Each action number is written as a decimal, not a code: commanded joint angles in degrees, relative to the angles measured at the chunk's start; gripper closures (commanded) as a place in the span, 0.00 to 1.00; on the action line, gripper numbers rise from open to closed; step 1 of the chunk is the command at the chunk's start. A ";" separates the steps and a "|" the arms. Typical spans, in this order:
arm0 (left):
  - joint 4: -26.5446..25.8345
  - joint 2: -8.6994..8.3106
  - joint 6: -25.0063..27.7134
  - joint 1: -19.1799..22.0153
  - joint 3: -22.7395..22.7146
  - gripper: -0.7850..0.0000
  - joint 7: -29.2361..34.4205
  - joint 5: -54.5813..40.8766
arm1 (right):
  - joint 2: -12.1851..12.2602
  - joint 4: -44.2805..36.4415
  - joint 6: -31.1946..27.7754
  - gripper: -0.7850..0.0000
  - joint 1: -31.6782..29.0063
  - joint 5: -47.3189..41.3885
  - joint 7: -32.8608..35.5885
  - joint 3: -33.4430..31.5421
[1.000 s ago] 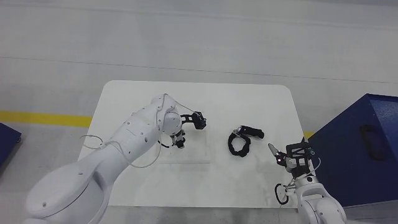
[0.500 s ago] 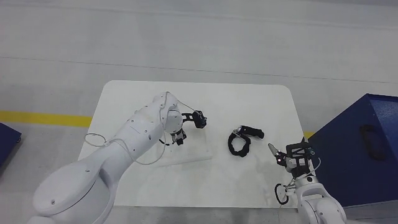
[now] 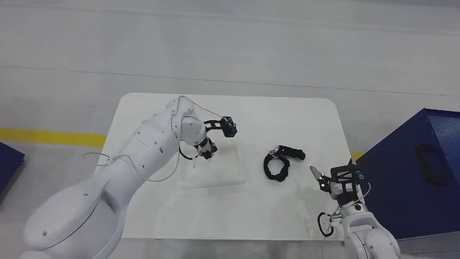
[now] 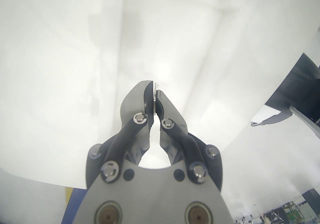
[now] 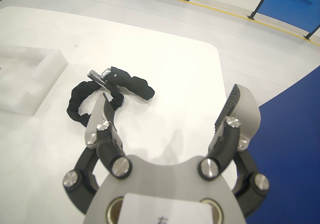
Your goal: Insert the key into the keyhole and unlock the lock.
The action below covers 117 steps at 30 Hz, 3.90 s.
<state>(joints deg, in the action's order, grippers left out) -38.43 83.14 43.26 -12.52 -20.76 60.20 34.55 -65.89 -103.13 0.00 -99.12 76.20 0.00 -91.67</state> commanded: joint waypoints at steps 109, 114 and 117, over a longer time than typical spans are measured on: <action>-41.79 -20.81 9.57 -32.93 -40.41 1.00 -22.68 -5.17 | -4.10 74.64 -58.00 0.56 69.31 -0.35 14.08 40.71; -41.79 -20.81 9.57 -32.93 -40.41 1.00 -22.68 -5.17 | -4.60 76.03 -58.00 1.00 70.02 0.00 12.51 41.87; -41.79 -20.81 9.57 -32.93 -40.41 1.00 -22.68 -5.17 | -4.67 76.57 -58.00 1.00 70.17 0.04 10.93 42.45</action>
<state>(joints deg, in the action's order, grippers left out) -80.22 62.33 52.83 -45.46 -61.17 37.52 29.38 -70.56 -26.67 -58.00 -28.97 76.24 11.47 -49.41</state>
